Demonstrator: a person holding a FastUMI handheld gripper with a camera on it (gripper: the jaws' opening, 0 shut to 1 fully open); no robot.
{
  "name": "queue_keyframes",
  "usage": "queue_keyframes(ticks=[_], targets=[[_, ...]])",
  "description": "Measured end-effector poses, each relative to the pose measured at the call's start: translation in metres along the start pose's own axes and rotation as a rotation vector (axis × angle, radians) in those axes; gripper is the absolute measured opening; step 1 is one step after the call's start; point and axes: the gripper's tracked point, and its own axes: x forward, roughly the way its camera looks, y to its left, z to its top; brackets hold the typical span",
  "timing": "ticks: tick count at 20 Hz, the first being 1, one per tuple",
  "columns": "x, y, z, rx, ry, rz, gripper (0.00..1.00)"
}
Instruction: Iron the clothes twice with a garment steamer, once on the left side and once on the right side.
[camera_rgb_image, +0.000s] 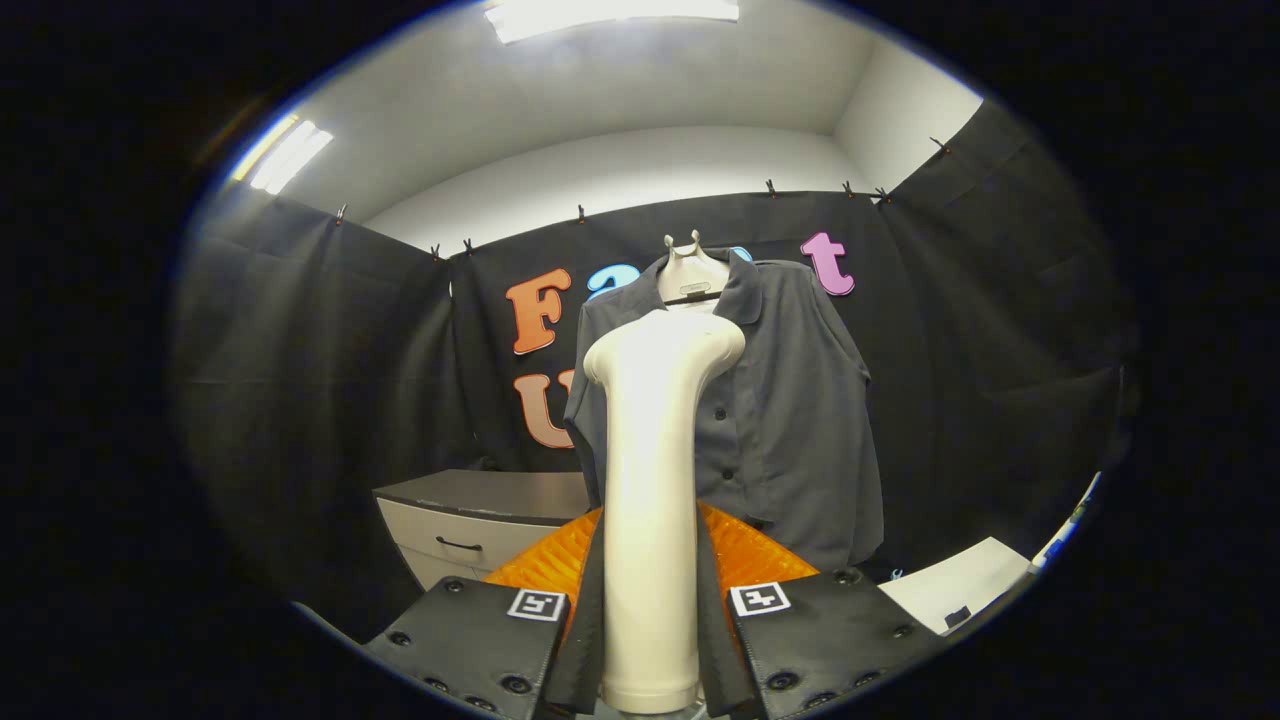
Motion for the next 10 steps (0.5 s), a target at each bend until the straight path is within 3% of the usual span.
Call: queue_keyframes(ticks=[10], targets=[[-0.003,-0.0004,0.0001,0.002,0.001,-0.004,0.46]])
